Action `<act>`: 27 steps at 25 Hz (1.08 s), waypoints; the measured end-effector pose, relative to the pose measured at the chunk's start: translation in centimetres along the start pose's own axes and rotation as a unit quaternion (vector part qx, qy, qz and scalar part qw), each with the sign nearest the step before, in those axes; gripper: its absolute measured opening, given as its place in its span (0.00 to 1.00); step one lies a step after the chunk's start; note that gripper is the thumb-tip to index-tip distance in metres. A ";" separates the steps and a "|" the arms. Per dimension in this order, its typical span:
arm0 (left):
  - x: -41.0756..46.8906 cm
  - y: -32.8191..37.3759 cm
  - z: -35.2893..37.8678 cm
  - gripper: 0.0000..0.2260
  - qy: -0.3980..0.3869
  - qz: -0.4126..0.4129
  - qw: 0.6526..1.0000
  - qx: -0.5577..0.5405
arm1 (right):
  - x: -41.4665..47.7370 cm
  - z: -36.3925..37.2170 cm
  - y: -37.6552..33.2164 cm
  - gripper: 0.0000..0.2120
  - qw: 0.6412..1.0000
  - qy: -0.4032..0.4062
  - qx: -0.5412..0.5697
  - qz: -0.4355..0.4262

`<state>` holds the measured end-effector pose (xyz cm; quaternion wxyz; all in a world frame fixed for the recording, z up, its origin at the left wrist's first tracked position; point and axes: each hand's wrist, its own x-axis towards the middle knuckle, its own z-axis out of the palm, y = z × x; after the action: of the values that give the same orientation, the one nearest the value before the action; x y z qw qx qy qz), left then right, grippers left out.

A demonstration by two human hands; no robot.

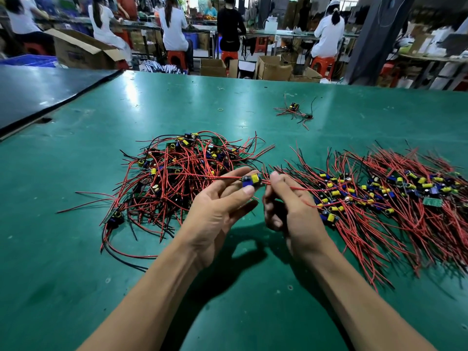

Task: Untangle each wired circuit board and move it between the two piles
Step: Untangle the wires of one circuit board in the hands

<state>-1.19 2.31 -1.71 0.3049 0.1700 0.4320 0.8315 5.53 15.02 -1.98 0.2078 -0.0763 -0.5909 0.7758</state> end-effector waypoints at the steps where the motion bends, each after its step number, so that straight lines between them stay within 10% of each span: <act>1: 0.0 -0.1 0.0 0.23 -0.012 -0.010 1.000 -0.007 | 0.1 -0.1 -0.4 0.16 0.998 -0.007 0.052 0.027; 9: -0.3 0.2 0.3 0.15 -0.037 -0.150 0.988 0.030 | -0.5 -1.9 -2.4 0.15 0.967 -0.146 0.123 0.168; 17: -0.9 -0.4 0.3 0.16 -0.123 -0.168 0.978 0.012 | 0.0 -2.0 -1.7 0.15 0.972 -0.094 0.061 0.206; 27: -0.2 -1.7 0.2 0.05 0.000 -0.092 0.982 0.167 | 0.7 -2.8 0.4 0.12 0.991 -0.004 -0.013 0.135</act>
<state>-0.31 3.05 -2.98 0.3474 0.1785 0.5781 0.7164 5.83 17.72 -3.06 0.0979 -0.1551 -0.5861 0.7892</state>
